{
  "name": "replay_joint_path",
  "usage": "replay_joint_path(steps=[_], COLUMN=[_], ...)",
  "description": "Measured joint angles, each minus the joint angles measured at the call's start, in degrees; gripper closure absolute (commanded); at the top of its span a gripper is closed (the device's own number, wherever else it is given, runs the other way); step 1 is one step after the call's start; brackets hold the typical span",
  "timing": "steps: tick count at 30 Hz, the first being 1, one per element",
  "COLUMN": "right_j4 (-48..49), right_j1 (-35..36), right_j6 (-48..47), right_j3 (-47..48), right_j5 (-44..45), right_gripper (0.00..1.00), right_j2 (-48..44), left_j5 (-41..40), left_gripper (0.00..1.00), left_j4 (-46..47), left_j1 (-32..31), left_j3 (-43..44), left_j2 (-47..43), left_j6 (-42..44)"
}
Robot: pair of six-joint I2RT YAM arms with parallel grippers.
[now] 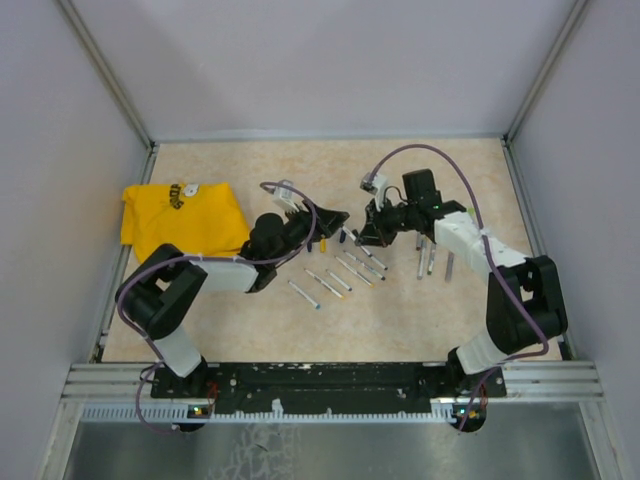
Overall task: Open the pen caps
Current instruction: Pick up the pen from the center of the board.
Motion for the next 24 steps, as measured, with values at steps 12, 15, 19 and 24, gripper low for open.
replay_joint_path(steps=[12, 15, 19, 24], right_j4=[-0.13, -0.22, -0.31, -0.31], right_j1=[2.34, 2.43, 2.43, 2.43], right_j6=[-1.92, -2.14, -2.36, -2.36], right_j3=[-1.11, -1.14, -1.14, -1.11], right_j5=[4.09, 3.61, 1.64, -1.03], right_gripper=[0.94, 0.6, 0.5, 0.5], right_j2=[-0.81, -0.85, -0.85, -0.72], left_j5=[2.86, 4.39, 7.13, 10.27], left_gripper=[1.0, 1.0, 1.0, 1.0], left_j4=[0.94, 2.1, 5.97, 10.38], left_j1=[0.0, 0.13, 0.31, 0.31], left_j3=[1.07, 0.52, -2.21, -4.98], left_j2=[1.49, 1.49, 1.46, 1.4], left_j6=[-4.76, -5.03, -5.14, -5.4])
